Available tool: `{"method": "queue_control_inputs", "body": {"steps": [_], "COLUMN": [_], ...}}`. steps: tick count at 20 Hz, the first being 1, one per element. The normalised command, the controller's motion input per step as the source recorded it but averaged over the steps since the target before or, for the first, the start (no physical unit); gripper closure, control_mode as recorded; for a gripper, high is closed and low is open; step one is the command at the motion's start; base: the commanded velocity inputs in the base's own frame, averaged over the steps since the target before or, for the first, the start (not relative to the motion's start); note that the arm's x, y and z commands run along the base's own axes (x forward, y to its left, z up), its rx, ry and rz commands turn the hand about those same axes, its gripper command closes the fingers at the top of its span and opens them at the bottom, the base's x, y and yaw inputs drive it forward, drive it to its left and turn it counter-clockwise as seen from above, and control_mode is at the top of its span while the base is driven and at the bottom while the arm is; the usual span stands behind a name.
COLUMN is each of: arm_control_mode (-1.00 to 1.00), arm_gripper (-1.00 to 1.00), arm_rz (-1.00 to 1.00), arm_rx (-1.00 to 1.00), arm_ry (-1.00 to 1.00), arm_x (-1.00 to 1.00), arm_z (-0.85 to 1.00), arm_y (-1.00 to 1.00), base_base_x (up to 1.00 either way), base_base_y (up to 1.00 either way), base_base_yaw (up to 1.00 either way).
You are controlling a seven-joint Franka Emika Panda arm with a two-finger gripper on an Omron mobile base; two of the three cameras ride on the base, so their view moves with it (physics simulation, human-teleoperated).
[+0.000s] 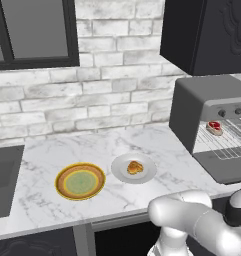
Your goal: Open the toaster oven door. Place the bread on the top rack in the toaster oven and place the steak on the bottom rack.
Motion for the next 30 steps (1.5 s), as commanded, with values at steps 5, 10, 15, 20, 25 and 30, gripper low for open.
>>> {"method": "queue_control_inputs", "body": {"steps": [5,10,15,20,25,30], "arm_control_mode": [-1.00,-1.00,-1.00,-1.00,-1.00,-1.00], "arm_gripper": [-1.00,-1.00,-1.00,-1.00,-1.00,-1.00], "arm_rz": [0.00,0.00,0.00,0.00,0.01,0.00], "arm_rx": [-0.16,-0.04,0.00,0.00,0.00,0.00], "arm_ry": [0.14,0.16,0.15,0.08,0.15,0.14], "arm_x": [-0.11,0.01,0.06,0.10,0.23,0.32], "arm_z": [0.08,0.10,0.10,0.16,0.03,0.00], "arm_y": [0.88,0.91,0.88,0.87,0.89,0.90], "base_base_x": [0.00,0.00,0.00,0.00,0.00,0.00], "base_base_y": [0.00,0.00,0.00,0.00,0.00,0.00], "base_base_yaw": [0.00,0.00,0.00,0.00,0.00,0.00]}}
